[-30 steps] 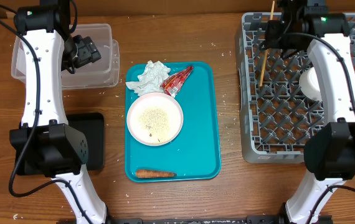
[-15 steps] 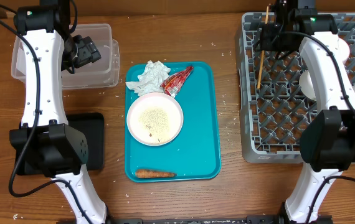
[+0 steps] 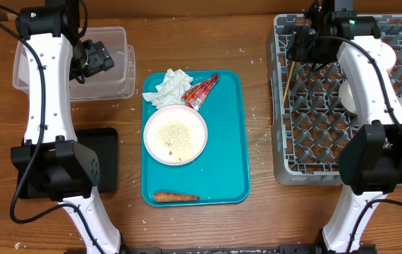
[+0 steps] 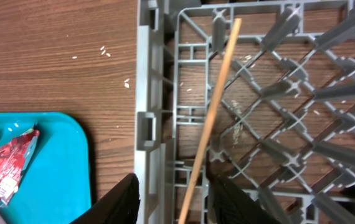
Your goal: Sort waste into correct bins and load items into the dishwasher
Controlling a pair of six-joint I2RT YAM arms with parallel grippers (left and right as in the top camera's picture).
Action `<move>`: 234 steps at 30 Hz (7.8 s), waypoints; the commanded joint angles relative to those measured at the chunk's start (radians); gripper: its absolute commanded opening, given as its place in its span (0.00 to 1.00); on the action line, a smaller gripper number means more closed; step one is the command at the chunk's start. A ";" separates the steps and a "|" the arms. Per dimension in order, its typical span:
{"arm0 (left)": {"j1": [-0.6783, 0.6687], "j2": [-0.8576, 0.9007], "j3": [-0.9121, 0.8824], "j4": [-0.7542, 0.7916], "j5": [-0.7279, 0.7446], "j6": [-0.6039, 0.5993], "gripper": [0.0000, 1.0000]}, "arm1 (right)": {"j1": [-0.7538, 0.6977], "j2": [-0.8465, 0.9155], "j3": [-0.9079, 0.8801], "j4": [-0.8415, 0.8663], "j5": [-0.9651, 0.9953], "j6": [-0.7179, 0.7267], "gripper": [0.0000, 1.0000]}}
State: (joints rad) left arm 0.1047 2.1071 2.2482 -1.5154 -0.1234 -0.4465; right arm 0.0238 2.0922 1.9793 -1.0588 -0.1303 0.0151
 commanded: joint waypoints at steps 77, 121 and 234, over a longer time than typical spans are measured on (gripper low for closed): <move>-0.006 0.005 0.010 0.002 0.001 -0.014 1.00 | 0.047 -0.130 0.018 0.119 -0.249 0.130 0.46; -0.006 0.005 0.010 0.002 0.001 -0.014 1.00 | 0.552 -0.135 -0.281 0.502 0.097 0.480 1.00; -0.006 0.005 0.010 0.002 0.001 -0.014 1.00 | 0.072 -0.367 -0.203 -0.166 0.261 0.386 1.00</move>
State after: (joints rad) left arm 0.1047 2.1071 2.2482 -1.5150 -0.1238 -0.4465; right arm 0.1852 1.7809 1.7470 -1.2236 0.0689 0.3767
